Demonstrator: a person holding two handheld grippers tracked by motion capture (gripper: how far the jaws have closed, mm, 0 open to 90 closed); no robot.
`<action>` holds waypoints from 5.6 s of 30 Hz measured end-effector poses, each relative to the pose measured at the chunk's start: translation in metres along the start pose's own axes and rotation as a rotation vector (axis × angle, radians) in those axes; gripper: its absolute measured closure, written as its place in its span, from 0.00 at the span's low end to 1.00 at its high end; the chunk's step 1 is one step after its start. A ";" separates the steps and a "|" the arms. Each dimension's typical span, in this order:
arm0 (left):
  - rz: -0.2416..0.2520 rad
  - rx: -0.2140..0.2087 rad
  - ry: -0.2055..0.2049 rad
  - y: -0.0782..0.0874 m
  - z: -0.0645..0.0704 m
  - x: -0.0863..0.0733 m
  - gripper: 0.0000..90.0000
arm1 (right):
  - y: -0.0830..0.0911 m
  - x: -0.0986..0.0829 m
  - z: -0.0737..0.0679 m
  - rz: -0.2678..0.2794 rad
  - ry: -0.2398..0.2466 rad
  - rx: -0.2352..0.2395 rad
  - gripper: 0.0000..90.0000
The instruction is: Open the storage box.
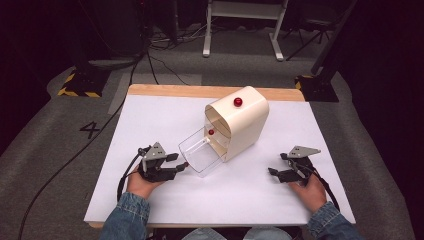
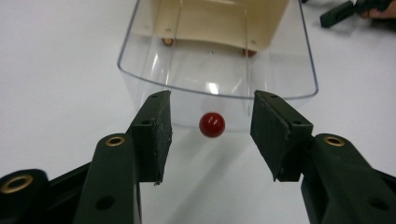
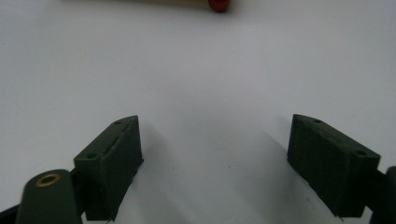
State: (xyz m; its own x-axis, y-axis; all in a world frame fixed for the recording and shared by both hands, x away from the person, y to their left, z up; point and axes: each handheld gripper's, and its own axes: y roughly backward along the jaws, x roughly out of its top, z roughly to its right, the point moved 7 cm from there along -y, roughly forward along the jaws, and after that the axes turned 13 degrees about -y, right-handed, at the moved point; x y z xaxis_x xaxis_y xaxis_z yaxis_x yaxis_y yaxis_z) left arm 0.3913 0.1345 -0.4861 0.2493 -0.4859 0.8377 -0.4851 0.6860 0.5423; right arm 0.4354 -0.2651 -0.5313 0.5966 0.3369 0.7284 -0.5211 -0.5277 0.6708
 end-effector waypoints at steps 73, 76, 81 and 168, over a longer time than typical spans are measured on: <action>0.130 -0.021 -0.075 -0.023 -0.007 0.095 0.82 | 0.000 0.000 0.000 0.005 0.010 -0.013 0.19; 0.135 -0.017 -0.082 -0.016 -0.006 0.090 0.82 | 0.000 0.000 0.000 0.005 0.009 -0.012 0.19; 0.133 -0.004 -0.077 -0.006 -0.005 0.085 0.82 | 0.000 0.000 0.000 0.001 0.003 -0.005 0.19; -0.293 0.133 0.020 0.052 -0.010 -0.077 0.33 | 0.000 0.000 0.001 -0.002 -0.004 0.000 0.19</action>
State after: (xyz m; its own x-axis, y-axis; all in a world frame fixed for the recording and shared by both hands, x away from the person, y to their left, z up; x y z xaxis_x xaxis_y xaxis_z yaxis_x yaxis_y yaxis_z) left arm 0.3554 0.2128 -0.5219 0.4105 -0.6403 0.6492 -0.4953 0.4411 0.7483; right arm 0.4360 -0.2655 -0.5315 0.6002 0.3351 0.7263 -0.5196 -0.5270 0.6725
